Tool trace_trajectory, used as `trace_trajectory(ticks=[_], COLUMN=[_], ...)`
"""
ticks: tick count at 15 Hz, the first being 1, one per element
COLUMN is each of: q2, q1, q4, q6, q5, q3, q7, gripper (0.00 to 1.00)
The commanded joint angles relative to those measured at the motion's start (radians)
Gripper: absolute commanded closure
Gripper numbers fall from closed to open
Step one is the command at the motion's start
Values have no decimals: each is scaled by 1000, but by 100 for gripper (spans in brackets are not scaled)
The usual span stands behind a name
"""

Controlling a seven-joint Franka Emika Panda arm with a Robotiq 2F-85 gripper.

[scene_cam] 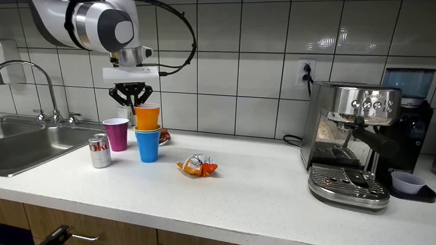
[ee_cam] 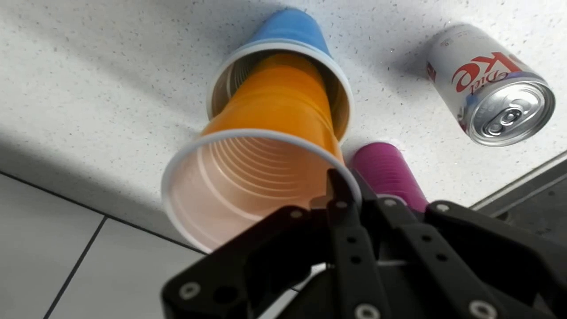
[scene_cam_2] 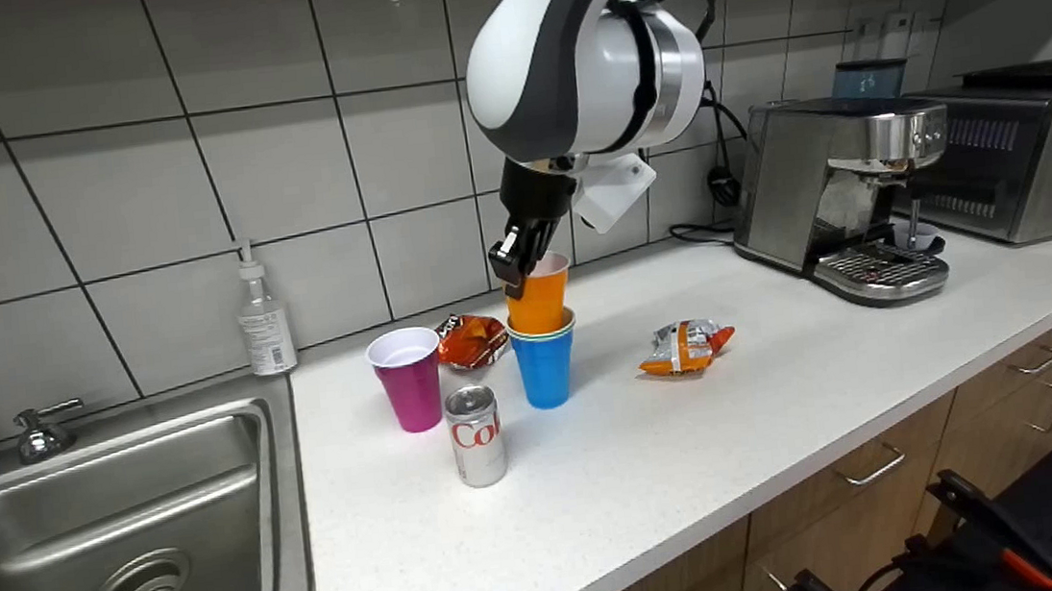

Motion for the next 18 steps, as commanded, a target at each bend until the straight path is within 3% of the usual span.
trace_trajectory(ticks=[1,14,15,18], q2=[12,31,30,22], q1=[-37,-51,-51,-52], q4=[3,-1,-2,-6], q6=[19,19,19,16], q5=[-41,-95,-95,-95], q3=[31,40,40,42], q7=[22,47,47,44], gripper=[99,99,78,55])
